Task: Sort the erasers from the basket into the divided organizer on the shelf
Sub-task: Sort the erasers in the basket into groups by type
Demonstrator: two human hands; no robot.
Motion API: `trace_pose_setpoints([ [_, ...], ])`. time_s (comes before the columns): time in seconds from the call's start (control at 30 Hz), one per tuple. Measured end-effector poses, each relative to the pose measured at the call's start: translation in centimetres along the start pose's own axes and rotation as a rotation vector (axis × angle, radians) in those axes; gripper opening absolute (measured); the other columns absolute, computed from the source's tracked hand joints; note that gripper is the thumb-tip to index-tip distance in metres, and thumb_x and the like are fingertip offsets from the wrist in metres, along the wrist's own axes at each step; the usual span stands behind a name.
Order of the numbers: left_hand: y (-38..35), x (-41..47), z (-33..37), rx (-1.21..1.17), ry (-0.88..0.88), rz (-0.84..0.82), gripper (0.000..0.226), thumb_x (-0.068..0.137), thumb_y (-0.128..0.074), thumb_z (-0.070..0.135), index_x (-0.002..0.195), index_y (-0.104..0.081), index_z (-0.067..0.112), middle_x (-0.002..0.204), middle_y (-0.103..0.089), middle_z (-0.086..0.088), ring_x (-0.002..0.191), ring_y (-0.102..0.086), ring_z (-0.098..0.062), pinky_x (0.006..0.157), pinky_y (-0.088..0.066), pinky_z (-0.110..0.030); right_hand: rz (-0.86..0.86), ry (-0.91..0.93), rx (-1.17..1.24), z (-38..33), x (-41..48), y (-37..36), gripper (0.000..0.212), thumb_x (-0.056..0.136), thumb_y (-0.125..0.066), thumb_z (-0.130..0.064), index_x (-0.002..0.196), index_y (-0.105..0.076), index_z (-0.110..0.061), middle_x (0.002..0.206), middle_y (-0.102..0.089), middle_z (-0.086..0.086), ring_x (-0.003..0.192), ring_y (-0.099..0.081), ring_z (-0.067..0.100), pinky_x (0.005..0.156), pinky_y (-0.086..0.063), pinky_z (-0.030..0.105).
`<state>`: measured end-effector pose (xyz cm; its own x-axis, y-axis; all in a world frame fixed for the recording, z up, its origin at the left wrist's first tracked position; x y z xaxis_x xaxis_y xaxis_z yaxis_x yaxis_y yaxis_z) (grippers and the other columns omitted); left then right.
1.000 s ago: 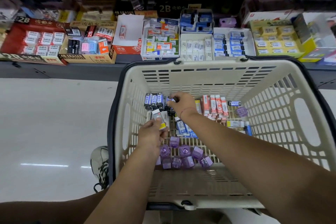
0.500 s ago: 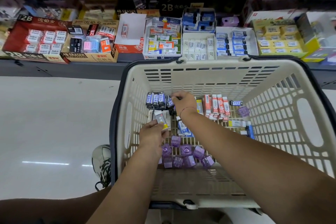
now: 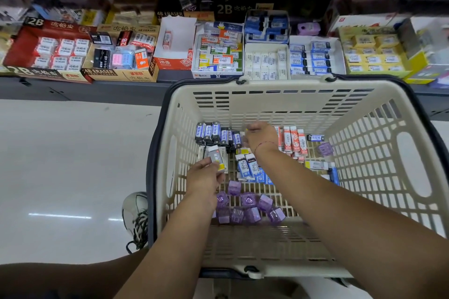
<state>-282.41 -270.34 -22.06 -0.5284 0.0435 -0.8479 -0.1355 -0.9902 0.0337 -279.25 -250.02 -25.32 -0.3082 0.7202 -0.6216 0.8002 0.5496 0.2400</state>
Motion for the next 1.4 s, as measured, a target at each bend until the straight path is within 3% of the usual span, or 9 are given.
trace_pose_setpoints([
  [0.23, -0.1, 0.2, 0.0, 0.011, -0.008, -0.008, 0.026, 0.093, -0.055, -0.002, 0.117, -0.056, 0.008, 0.089, -0.060, -0.007, 0.068, -0.055, -0.015, 0.069, -0.051, -0.024, -0.149, 0.066, -0.427, -0.4, -1.3, -1.5, 0.023, 0.081, -0.063, 0.002, 0.101, -0.069, -0.006, 0.099, -0.069, 0.012, 0.094, -0.065, 0.028, 0.089, -0.054, 0.040],
  [0.47, -0.3, 0.2, 0.1, 0.010, -0.035, -0.027, 0.026, 0.091, -0.058, -0.003, 0.115, -0.058, 0.007, 0.098, -0.062, -0.009, 0.071, -0.057, -0.016, 0.069, -0.052, -0.024, -0.197, 0.087, -0.350, -0.8, -1.4, -2.6, 0.018, 0.082, -0.060, 0.000, 0.096, -0.069, -0.009, 0.095, -0.069, 0.014, 0.095, -0.066, 0.031, 0.090, -0.053, 0.043],
  [0.57, -0.8, 0.1, 0.0, 0.008, -0.052, -0.045, 0.022, 0.090, -0.059, -0.006, 0.108, -0.060, 0.006, 0.113, -0.060, -0.014, 0.074, -0.059, -0.016, 0.072, -0.054, -0.023, -0.228, 0.091, -0.316, -1.9, -2.2, -0.7, 0.016, 0.089, -0.055, -0.002, 0.100, -0.067, -0.006, 0.082, -0.065, 0.009, 0.074, -0.065, 0.022, 0.078, -0.057, 0.036],
  [0.77, -5.2, -0.8, -0.2, 0.088, -0.096, -0.220, 0.021, 0.087, -0.063, -0.005, 0.108, -0.061, -0.001, 0.099, -0.065, -0.016, 0.078, -0.064, -0.018, 0.069, -0.055, -0.021, -0.513, -0.064, -0.265, -0.6, -5.5, 1.7, 0.011, 0.091, -0.063, -0.022, 0.092, -0.063, -0.010, 0.073, -0.062, 0.004, 0.059, -0.056, 0.012, 0.048, -0.043, 0.019],
  [0.93, -7.7, -0.6, 1.4, 0.528, -0.393, -0.212, 0.015, 0.093, -0.060, 0.011, 0.107, -0.063, 0.009, 0.103, -0.067, -0.006, 0.089, -0.061, -0.017, 0.079, -0.052, -0.024, -0.369, -0.216, -0.153, 1.3, -4.9, 4.8, 0.019, 0.099, -0.049, -0.021, 0.113, -0.052, -0.009, 0.077, -0.062, 0.009, 0.058, -0.065, 0.018, 0.043, -0.048, 0.020],
  [1.1, -11.0, -0.8, 2.6, 1.200, -0.934, -0.303, 0.037, 0.097, -0.047, 0.004, 0.134, -0.053, 0.005, 0.136, -0.046, -0.009, 0.122, -0.046, -0.024, 0.101, -0.033, -0.022, -0.358, -0.342, 0.016, 2.2, -6.2, 4.7, 0.047, 0.098, -0.049, -0.006, 0.141, -0.031, 0.002, 0.096, -0.062, 0.023, 0.093, -0.066, 0.035, 0.071, -0.058, 0.035],
  [1.17, -11.3, 0.2, 1.2, 1.389, -0.963, -0.381, 0.048, 0.094, -0.045, -0.003, 0.141, -0.045, 0.008, 0.148, -0.034, -0.008, 0.133, -0.035, -0.027, 0.111, -0.027, -0.028, -0.331, -0.387, 0.136, 2.8, -6.4, 4.2, 0.047, 0.095, -0.049, 0.004, 0.139, -0.031, 0.008, 0.110, -0.059, 0.029, 0.104, -0.063, 0.035, 0.085, -0.054, 0.036],
  [1.23, -10.8, 1.2, 0.0, 1.494, -0.916, -0.416, 0.056, 0.094, -0.044, -0.004, 0.147, -0.033, 0.010, 0.156, -0.020, -0.004, 0.139, -0.027, -0.029, 0.115, -0.025, -0.034, -0.292, -0.447, 0.250, 3.7, -6.0, 3.8, 0.039, 0.096, -0.047, 0.004, 0.133, -0.038, 0.012, 0.093, -0.061, 0.024, 0.098, -0.064, 0.031, 0.093, -0.049, 0.037],
  [1.4, -10.2, 1.3, -0.5, 1.479, -0.863, -0.455, 0.061, 0.095, -0.044, -0.005, 0.150, -0.024, 0.008, 0.161, -0.005, -0.002, 0.142, -0.027, -0.021, 0.115, -0.025, -0.028, -0.207, -0.469, 0.228, 4.6, -4.6, 3.2, 0.034, 0.094, -0.057, -0.009, 0.121, -0.052, 0.011, 0.071, -0.058, 0.015, 0.060, -0.057, 0.017, 0.046, -0.054, 0.021],
])
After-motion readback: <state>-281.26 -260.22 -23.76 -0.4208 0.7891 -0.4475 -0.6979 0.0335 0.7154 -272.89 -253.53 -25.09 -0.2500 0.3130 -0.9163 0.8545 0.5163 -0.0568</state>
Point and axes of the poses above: each hand's wrist, its own x-axis towards the middle knuckle, its own y-axis out of the back of the hand, z = x × y, the point moved 9 cm from there along x, towards the middle knuckle
